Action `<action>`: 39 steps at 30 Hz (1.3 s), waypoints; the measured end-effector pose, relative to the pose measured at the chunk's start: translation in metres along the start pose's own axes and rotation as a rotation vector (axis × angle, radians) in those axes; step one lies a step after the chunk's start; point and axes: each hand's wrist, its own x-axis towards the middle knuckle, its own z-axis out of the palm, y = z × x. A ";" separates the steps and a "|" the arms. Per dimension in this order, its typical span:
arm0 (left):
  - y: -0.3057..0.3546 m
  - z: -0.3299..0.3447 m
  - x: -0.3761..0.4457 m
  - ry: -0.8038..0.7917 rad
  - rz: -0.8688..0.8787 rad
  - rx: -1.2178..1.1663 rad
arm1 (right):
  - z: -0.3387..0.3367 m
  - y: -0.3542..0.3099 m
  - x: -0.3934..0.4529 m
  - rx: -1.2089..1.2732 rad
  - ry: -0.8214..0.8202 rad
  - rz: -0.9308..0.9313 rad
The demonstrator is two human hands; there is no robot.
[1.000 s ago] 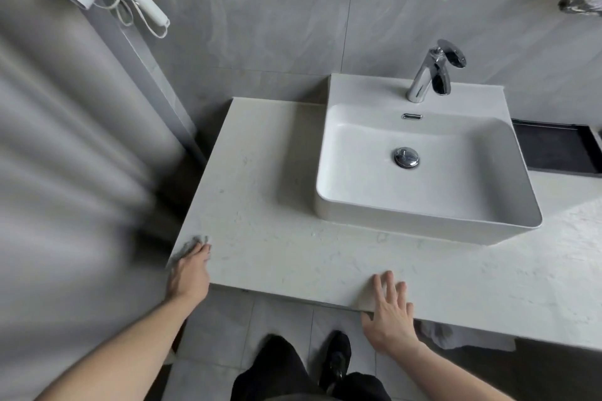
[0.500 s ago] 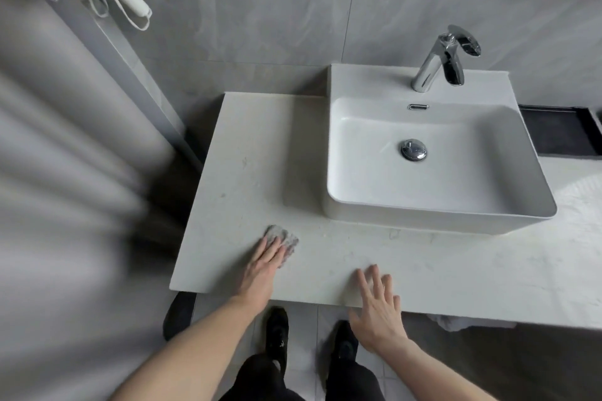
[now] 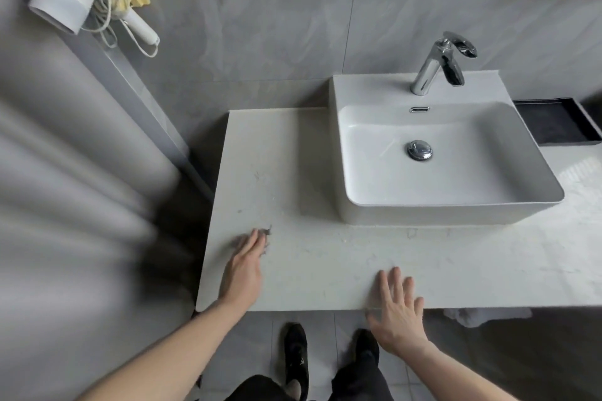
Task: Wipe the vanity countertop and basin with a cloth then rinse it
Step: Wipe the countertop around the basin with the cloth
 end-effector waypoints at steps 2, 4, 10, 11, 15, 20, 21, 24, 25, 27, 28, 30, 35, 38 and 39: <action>0.046 0.023 0.004 -0.029 0.161 -0.040 | -0.001 0.002 -0.001 0.011 0.001 -0.001; 0.086 0.046 0.006 -0.099 0.288 -0.054 | -0.001 0.006 -0.001 0.027 0.005 -0.002; 0.100 0.099 0.009 -0.314 0.439 0.184 | 0.008 0.012 0.002 0.049 0.027 -0.011; 0.083 0.101 0.008 -0.301 0.451 0.207 | 0.009 0.011 0.003 0.046 0.029 -0.010; 0.008 0.074 -0.006 -0.176 0.308 0.143 | 0.011 0.007 0.003 0.038 0.034 -0.002; -0.083 0.014 -0.012 -0.095 -0.001 0.158 | 0.004 0.004 0.001 0.032 0.036 0.000; -0.090 0.006 -0.010 -0.106 -0.020 0.179 | 0.003 0.004 0.000 0.035 0.027 0.000; -0.076 0.000 0.000 -0.123 -0.072 0.147 | -0.003 0.009 -0.002 0.077 0.012 -0.009; -0.059 0.004 0.004 -0.108 -0.074 0.111 | -0.005 0.011 -0.003 0.094 0.018 -0.017; -0.012 0.018 0.009 -0.094 -0.041 0.020 | -0.011 0.017 -0.004 0.121 0.036 -0.028; 0.015 0.030 0.011 -0.103 0.001 -0.020 | -0.013 0.021 -0.004 0.127 0.045 -0.028; 0.072 0.056 0.013 -0.121 0.069 -0.098 | -0.019 0.034 -0.005 0.125 0.046 -0.011; 0.191 0.117 0.013 -0.325 0.197 -0.106 | -0.035 0.082 -0.004 0.116 0.035 0.037; 0.226 0.137 0.019 -0.411 0.293 0.046 | -0.043 0.114 -0.001 0.084 0.018 0.043; 0.230 0.138 0.021 -0.375 0.328 0.089 | -0.045 0.124 0.001 0.079 0.009 0.040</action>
